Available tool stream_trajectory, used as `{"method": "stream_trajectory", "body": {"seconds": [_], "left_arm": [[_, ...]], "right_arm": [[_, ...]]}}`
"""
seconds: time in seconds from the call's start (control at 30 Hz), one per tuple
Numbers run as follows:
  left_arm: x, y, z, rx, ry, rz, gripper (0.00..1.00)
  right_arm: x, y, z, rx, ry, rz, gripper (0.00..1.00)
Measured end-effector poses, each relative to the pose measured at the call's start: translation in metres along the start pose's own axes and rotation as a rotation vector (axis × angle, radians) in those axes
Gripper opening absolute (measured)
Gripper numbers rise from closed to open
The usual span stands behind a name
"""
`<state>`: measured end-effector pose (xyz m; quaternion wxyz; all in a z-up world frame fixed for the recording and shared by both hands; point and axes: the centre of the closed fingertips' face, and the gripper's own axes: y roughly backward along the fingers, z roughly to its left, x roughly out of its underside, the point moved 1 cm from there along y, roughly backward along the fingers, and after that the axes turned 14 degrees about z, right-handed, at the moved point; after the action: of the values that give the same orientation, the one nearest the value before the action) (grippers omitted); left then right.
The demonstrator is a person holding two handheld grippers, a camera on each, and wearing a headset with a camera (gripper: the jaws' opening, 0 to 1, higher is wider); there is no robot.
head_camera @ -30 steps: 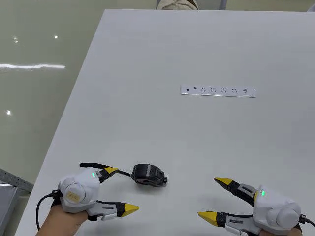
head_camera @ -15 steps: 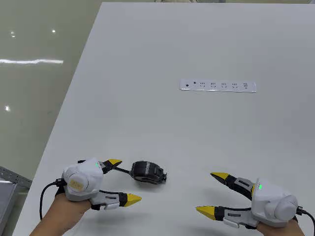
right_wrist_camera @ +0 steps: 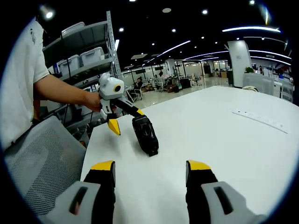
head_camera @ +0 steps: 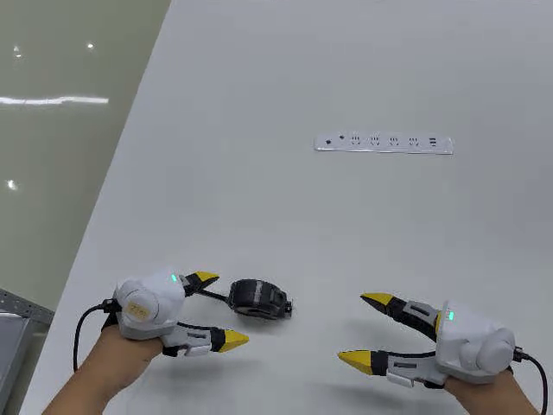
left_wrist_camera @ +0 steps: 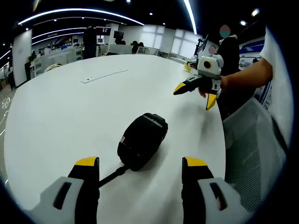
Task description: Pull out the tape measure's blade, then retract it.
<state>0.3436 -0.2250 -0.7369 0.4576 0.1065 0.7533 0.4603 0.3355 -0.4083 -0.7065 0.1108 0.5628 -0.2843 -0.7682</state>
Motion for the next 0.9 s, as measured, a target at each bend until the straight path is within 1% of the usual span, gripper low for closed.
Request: {"method": "stream_trajectory", "body": {"seconds": [0.1, 0.27, 0.4, 0.53, 0.67, 0.9], "left_arm": [[0.0, -0.003, 0.002, 0.008, 0.0, 0.004, 0.68], [-0.001, -0.006, 0.004, 0.019, -0.006, 0.011, 0.66], [-0.001, -0.01, 0.005, 0.03, -0.011, 0.02, 0.63], [-0.003, -0.013, 0.006, 0.036, -0.012, 0.024, 0.63], [-0.004, -0.016, 0.006, 0.039, -0.013, 0.026, 0.62], [-0.003, -0.023, 0.006, 0.054, -0.007, 0.034, 0.61]], "right_arm": [[-0.001, -0.002, -0.001, -0.006, -0.005, -0.011, 0.61], [0.004, -0.008, -0.006, -0.006, -0.019, 0.0, 0.6], [0.005, -0.01, -0.008, -0.009, -0.023, -0.002, 0.59], [0.008, -0.014, -0.011, -0.015, -0.034, -0.003, 0.57], [0.008, -0.015, -0.013, -0.017, -0.045, -0.007, 0.57], [0.011, -0.019, -0.014, -0.025, -0.051, 0.0, 0.55]]}}
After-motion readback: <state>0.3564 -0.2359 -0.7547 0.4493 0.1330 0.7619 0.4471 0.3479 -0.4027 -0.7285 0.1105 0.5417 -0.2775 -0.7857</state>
